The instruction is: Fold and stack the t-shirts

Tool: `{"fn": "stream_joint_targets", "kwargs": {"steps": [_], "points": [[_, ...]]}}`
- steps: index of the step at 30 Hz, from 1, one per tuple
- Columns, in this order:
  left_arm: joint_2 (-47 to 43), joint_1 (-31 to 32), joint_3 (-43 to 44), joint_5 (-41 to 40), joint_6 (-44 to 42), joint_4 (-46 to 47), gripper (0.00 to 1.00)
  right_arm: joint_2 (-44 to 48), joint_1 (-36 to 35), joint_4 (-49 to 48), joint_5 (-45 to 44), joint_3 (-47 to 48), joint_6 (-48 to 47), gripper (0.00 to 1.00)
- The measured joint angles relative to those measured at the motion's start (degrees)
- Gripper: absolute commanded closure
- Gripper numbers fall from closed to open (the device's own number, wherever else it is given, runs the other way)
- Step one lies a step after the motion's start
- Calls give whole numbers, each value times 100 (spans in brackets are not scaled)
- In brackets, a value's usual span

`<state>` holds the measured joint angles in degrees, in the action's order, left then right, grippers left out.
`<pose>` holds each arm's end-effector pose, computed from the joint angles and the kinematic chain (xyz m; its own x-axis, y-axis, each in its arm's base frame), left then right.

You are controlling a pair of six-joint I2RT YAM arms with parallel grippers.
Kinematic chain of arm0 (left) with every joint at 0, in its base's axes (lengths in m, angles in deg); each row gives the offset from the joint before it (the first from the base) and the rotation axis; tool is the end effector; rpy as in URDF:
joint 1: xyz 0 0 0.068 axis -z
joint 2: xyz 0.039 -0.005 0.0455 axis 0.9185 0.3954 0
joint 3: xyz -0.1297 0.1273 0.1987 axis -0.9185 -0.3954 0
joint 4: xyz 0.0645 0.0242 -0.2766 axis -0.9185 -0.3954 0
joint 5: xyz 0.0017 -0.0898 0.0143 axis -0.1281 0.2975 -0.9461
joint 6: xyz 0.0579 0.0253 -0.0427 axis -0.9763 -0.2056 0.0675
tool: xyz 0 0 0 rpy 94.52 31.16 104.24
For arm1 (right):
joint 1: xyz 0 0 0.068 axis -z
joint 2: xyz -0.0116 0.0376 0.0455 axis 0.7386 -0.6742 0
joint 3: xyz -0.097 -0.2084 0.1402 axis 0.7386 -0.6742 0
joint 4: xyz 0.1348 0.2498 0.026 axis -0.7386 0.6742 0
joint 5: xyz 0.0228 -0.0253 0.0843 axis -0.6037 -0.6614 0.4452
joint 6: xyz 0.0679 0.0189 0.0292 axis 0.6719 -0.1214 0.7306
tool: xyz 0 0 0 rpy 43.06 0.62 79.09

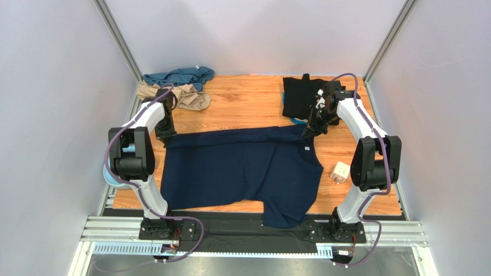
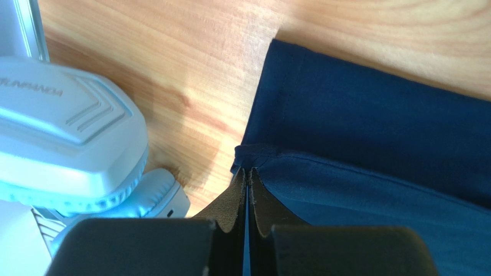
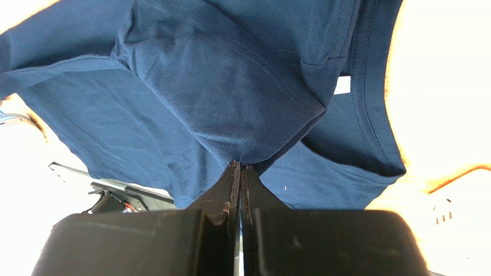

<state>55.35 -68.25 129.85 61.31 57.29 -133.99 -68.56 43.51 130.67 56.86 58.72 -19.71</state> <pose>0.3819 0.0287 0.1609 -0.9117 -0.3054 -0.2747 -0.3668 0.9064 0.2096 0.3737 0.0506 0.2167 -0.9638 0.2510 -0.0894 0.1934 0.8897 0.4135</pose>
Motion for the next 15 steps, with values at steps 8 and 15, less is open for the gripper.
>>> {"fn": "stream_joint_targets", "kwargs": {"steps": [8, 15], "points": [[313, -2, 116, -22, -9, -76, 92, -164, 0, 81, -66, -105, -4, 100], [417, -2, 120, -140, -9, -210, 76, -262, 0, 223, -162, -269, -13, 100]]}}
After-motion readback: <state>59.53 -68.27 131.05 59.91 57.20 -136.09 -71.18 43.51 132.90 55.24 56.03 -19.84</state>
